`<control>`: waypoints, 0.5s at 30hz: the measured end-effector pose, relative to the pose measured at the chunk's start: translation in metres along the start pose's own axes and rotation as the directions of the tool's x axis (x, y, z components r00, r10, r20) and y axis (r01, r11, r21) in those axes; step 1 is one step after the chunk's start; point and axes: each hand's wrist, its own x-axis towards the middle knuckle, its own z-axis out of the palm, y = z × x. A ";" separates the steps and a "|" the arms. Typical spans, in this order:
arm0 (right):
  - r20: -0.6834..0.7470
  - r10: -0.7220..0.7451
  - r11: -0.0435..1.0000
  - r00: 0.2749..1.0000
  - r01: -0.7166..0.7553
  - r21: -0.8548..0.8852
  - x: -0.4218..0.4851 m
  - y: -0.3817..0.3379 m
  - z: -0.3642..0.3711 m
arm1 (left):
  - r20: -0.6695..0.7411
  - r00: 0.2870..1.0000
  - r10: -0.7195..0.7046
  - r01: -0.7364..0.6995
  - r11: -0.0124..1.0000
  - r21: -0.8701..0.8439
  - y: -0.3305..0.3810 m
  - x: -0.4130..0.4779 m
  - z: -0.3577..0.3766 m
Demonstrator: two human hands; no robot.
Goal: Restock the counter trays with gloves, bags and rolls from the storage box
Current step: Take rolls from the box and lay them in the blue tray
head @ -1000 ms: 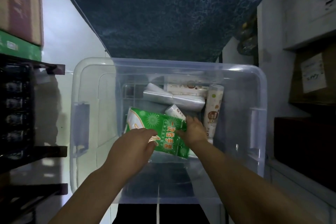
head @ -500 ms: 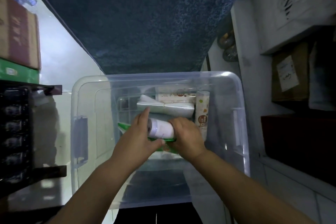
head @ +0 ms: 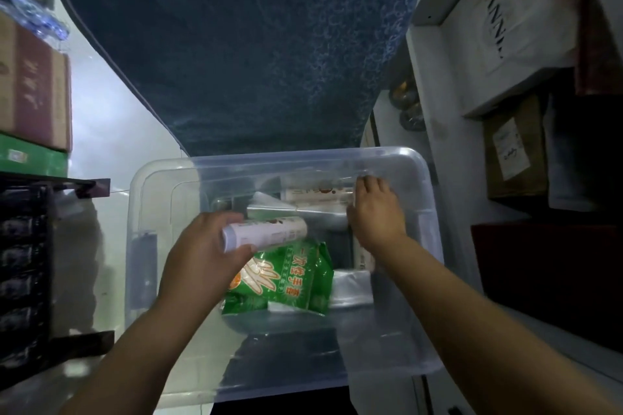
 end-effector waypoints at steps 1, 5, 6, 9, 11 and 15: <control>0.044 0.001 0.997 0.999 0.003 -0.072 0.004 0.000 0.005 | -0.010 1.000 -0.009 0.009 1.000 0.004 -0.004 -0.002 0.000; 0.094 -0.004 0.985 0.996 0.020 -0.169 0.005 0.003 0.015 | -0.030 0.999 -0.043 0.043 0.999 -0.008 -0.017 -0.011 -0.001; 0.086 -0.009 0.985 0.996 0.024 -0.169 0.000 0.003 0.015 | -0.035 0.998 -0.052 0.052 0.999 -0.011 -0.020 -0.014 -0.003; 0.163 -0.060 0.974 0.985 0.093 -0.205 -0.028 0.007 0.012 | -0.033 0.997 -0.064 0.064 0.998 -0.023 -0.022 -0.022 -0.009; 0.264 -0.101 0.969 0.959 0.155 -0.194 -0.052 0.011 0.015 | -0.026 0.998 -0.063 0.062 0.997 -0.035 -0.020 -0.025 -0.014; 0.242 -0.063 0.997 0.968 0.072 -0.031 -0.072 0.015 0.020 | -0.016 0.999 -0.037 0.036 0.999 -0.029 -0.017 -0.029 -0.017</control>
